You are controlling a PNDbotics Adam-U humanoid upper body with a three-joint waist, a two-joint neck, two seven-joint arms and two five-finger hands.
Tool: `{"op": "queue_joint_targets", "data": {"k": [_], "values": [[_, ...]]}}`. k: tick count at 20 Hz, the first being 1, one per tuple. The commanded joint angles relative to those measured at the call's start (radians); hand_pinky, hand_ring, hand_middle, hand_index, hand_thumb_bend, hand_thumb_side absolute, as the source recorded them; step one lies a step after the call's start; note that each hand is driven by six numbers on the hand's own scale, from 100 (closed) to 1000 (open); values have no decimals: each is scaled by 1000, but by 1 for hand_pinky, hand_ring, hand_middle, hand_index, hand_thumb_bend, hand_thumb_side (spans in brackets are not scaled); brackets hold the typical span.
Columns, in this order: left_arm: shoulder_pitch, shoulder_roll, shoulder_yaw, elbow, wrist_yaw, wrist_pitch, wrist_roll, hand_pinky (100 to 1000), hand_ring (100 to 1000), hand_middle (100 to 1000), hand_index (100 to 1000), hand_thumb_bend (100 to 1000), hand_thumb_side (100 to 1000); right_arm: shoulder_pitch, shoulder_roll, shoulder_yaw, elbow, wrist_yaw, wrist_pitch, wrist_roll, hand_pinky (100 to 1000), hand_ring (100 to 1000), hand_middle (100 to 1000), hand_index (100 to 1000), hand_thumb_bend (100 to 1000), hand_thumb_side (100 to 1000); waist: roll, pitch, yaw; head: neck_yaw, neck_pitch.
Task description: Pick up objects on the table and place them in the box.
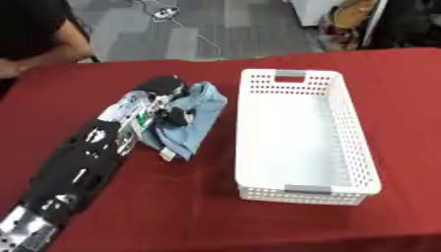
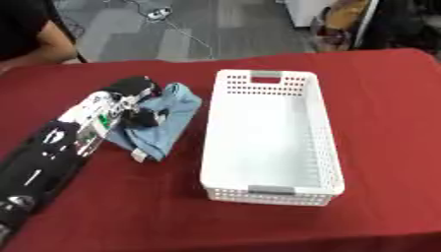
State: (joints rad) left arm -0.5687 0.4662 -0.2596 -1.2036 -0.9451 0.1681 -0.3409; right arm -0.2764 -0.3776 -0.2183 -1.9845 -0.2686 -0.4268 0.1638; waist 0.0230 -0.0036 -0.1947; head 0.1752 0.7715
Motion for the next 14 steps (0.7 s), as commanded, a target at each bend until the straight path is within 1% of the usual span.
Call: {"op": "queue_joint_targets", "data": {"k": [1,2,3,4,5,6,7,8,9,11,14], "values": [[-3,2,39,-19,65,20,29,100,100,100,109,100,373,-15,-14,-5,-16,1,-2,-2,840,870,839,947,100,1000,-4,-9,1,-2,-1],[3,-7,55,-15,120,31,54,100,100,100,106,100,399,-15,-14,-5,-16,1,-1,-3,840,870,839,947,100,1000,-5,-8,2,-3,-1],[10,-26,80,-15,202,39,93,100,100,100,103,100,435,-15,-13,-6,-16,2,-1,-4,840,870,839,947,100,1000,-6,-8,3,-4,-1],[16,-39,98,-16,296,44,138,100,100,100,105,100,415,-15,-13,-7,-16,3,-1,-4,840,870,839,947,100,1000,-6,-8,4,-5,-1],[20,-54,114,-22,396,41,189,100,100,100,100,100,487,-14,-13,-7,-16,3,-1,-5,840,870,839,947,100,1000,-6,-8,5,-5,-1],[25,-66,124,-30,500,33,243,100,100,100,100,100,471,-14,-12,-7,-16,4,-1,-5,840,870,839,947,100,1000,-6,-8,5,-5,-1],[27,-76,129,-38,589,22,291,100,100,100,100,100,534,-14,-12,-7,-16,4,-1,-5,840,870,839,947,100,1000,-7,-8,6,-5,-1],[30,-86,134,-50,679,7,336,100,100,100,100,100,531,-13,-12,-7,-16,4,-1,-5,840,870,839,947,100,1000,-7,-8,6,-5,-1],[31,-92,133,-61,757,-7,375,100,100,100,100,100,561,-13,-12,-6,-16,4,-1,-5,840,870,839,947,100,1000,-7,-9,7,-4,-1],[34,-97,125,-80,877,-32,428,100,100,100,100,100,569,-13,-12,-5,-16,4,-1,-4,840,870,839,947,100,1000,-7,-9,7,-3,-1],[35,-102,114,-95,978,-53,468,100,100,100,100,100,577,-13,-11,-5,-16,4,-1,-4,840,870,839,947,100,1000,-7,-10,8,-3,-1]]}}
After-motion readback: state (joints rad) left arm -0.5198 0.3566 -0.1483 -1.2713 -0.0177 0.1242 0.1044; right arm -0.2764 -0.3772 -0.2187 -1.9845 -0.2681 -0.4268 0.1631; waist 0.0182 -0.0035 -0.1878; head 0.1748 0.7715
